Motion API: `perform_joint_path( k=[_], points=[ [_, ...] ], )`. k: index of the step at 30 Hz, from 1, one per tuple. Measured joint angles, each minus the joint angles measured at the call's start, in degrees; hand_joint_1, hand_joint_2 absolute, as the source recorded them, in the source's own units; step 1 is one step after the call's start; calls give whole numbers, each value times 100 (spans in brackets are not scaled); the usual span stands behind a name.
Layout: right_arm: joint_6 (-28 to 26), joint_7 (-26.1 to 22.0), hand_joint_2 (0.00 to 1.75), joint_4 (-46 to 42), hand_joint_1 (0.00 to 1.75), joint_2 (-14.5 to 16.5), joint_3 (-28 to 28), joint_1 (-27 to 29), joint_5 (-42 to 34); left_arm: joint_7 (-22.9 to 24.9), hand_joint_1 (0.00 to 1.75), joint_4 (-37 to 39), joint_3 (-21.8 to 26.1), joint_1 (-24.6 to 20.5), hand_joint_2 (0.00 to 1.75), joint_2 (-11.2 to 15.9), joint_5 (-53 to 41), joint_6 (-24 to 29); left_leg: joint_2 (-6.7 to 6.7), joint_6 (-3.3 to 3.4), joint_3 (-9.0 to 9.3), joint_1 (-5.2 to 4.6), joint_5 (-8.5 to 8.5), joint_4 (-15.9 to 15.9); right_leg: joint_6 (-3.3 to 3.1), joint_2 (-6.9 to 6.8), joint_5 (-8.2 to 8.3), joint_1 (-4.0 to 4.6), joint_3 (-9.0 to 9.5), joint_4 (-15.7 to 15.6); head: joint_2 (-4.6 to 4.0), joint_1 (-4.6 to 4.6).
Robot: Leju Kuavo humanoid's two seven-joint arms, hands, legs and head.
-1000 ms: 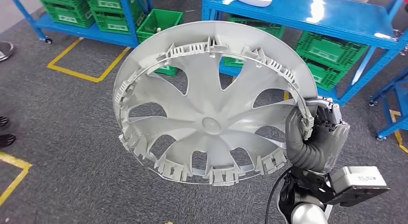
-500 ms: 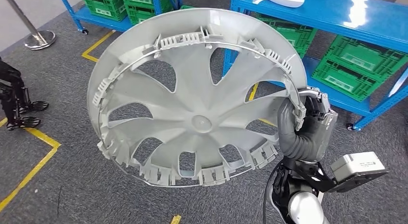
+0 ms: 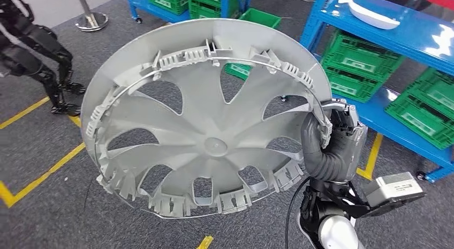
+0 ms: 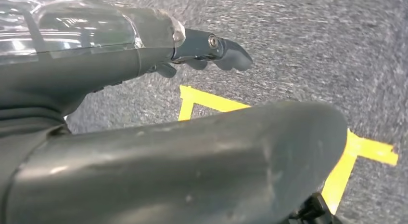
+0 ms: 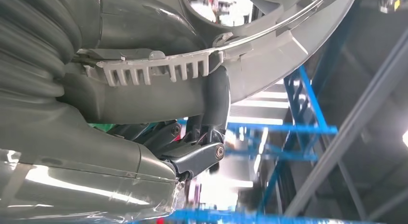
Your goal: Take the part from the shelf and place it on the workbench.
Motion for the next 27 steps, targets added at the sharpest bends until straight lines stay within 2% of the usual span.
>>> perform_joint_path(
  k=[1, 2, 3, 4, 6, 7, 8, 9, 10, 11, 13, 14, 15, 16, 17, 18, 19, 20, 21, 22, 23, 25, 27],
  points=[
    [0, 0, 175, 3, 162, -14, 10, 3, -1, 0, 0, 0, -1, 3, 0, 0, 0, 0, -90, 14, 0, -21, 6, 1, -23, 15, -31, 8, -106, 216, 0, 30],
    [0, 0, 175, 7, 162, -27, 19, 5, 0, 1, 0, 0, -1, 6, 0, 3, 0, 0, -183, 23, 3, -42, 12, 1, -59, 28, 58, 18, -120, 214, 0, 54],
    [0, 0, 175, 9, 162, -38, 27, 5, -1, 1, 0, 0, -1, 10, 0, 5, 0, 0, -275, 29, 11, -62, 16, 2, -105, 55, 252, 33, -31, -18, 0, 74],
    [0, 0, 175, 10, 162, -47, 35, 0, 0, 0, 0, 0, -1, 12, 0, 6, 0, 0, -358, 34, 20, -75, 20, 1, -163, 134, 497, 53, 125, -404, 0, 90],
    [0, -5, 175, 9, 162, -62, 57, -13, -7, -1, 0, -1, -2, 10, 0, -5, 0, 0, -499, 17, 8, -79, 37, 4, -270, 392, 816, 79, 410, -1086, 0, 77],
    [0, -11, 175, 9, 162, -70, 71, -20, -26, -1, 0, -1, -2, 9, 0, -11, 0, -1, -558, -3, -13, -63, 51, 5, -301, 480, 868, 91, 478, -1258, 0, 77],
    [0, -25, 175, 9, 162, -77, 86, -28, -63, -1, 0, -2, -3, 11, 0, -16, -1, -5, -615, -32, -41, -47, 71, 4, -316, 503, 859, 99, 503, -1323, 0, 83],
    [1, -53, 175, 9, 162, -81, 99, -36, -122, 0, 0, -2, -4, 15, 0, -15, -2, -9, -673, -66, -68, -35, 93, -5, -312, 444, 868, 103, 517, -1380, 0, 100],
    [5, -98, 175, 10, 162, -85, 115, -49, -198, 7, 0, -2, -5, 22, 0, -4, -3, -15, -641, -94, -91, -45, 94, 0, -304, 369, 881, 89, 539, -1444, 0, 123],
    [11, -160, 175, 11, 162, -85, 129, -58, -276, 17, 0, -2, -7, 26, 0, 10, -1, -21, -500, -128, -132, -67, 47, 48, -301, 297, 900, 70, 565, -1518, 0, 115],
    [36, -302, 175, 14, 162, -82, 158, -84, -427, 64, 0, -1, -9, 16, 0, 62, 61, -14, -123, -210, -338, -74, -231, 451, -297, 135, 948, 31, 603, -1619, 0, 41],
    [53, -355, 175, 18, 162, -82, 181, -96, -487, 91, 0, -1, -9, 7, 0, 89, 133, 2, -3, -260, -504, -45, -416, 790, -304, 62, 951, 26, 609, -1629, 0, -9],
    [71, -392, 175, 27, 162, -83, 213, -116, -541, 119, 0, 0, -9, 3, 0, 125, 232, 20, 21, -308, -673, 1, -564, 1142, -299, -21, 948, 20, 609, -1623, 0, -46],
    [89, -411, 175, 40, 162, -84, 249, -137, -581, 147, 0, 0, -7, 5, 0, 162, 340, 34, 20, -350, -788, 41, -625, 1380, -286, -101, 939, 12, 610, -1614, 0, -71],
    [105, -419, 175, 51, 162, -85, 282, -158, -613, 172, 0, 1, -5, 11, 0, 202, 435, 43, 21, -390, -810, 75, -581, 1431, -266, -179, 924, -1, 611, -1601, 0, -94],
    [115, -422, 175, 60, 162, -86, 308, -182, -633, 192, 0, 2, -2, 17, 0, 241, 529, 45, 47, -427, -716, 101, -437, 1257, -235, -252, 904, -21, 614, -1581, 0, -116],
    [122, -421, 175, 63, 162, -88, 325, -207, -635, 204, 0, 3, 4, 22, 0, 275, 633, 49, 129, -461, -524, 117, -235, 903, -197, -318, 877, -41, 619, -1552, 0, -136],
    [121, -420, 175, 62, 162, -91, 342, -230, -622, 203, 0, 4, 21, 23, 0, 295, 756, 62, 267, -478, -318, 107, -91, 538, -153, -374, 844, -51, 623, -1521, 0, -160],
    [112, -414, 175, 57, 162, -95, 360, -250, -598, 193, 0, 5, 49, 24, 0, 305, 902, 87, 384, -461, -159, 98, 9, 244, -106, -420, 811, -50, 628, -1487, 0, -178],
    [100, -407, 175, 51, 162, -100, 379, -258, -567, 182, 0, 7, 85, 29, 0, 307, 1041, 123, 468, -418, -75, 85, 40, 83, -67, -459, 787, -41, 637, -1465, 0, -187],
    [83, -403, 175, 43, 162, -105, 397, -257, -541, 170, 0, 9, 133, 35, 0, 308, 1158, 167, 484, -356, -65, 65, 14, 53, -34, -493, 775, -29, 649, -1462, 0, -187],
    [50, -408, 175, 12, 162, -125, 418, -247, -513, 144, 0, 13, 216, 49, 0, 327, 1301, 250, 368, -234, -90, 67, 20, 58, 20, -541, 753, -39, 672, -1470, 0, -160],
    [36, -420, 175, -57, 162, -163, 422, -245, -506, 103, 0, 15, 295, 49, 0, 349, 1393, 306, 239, -156, -96, 75, 31, 52, 55, -361, 579, -63, 615, -1291, 0, -119]
  ],
)
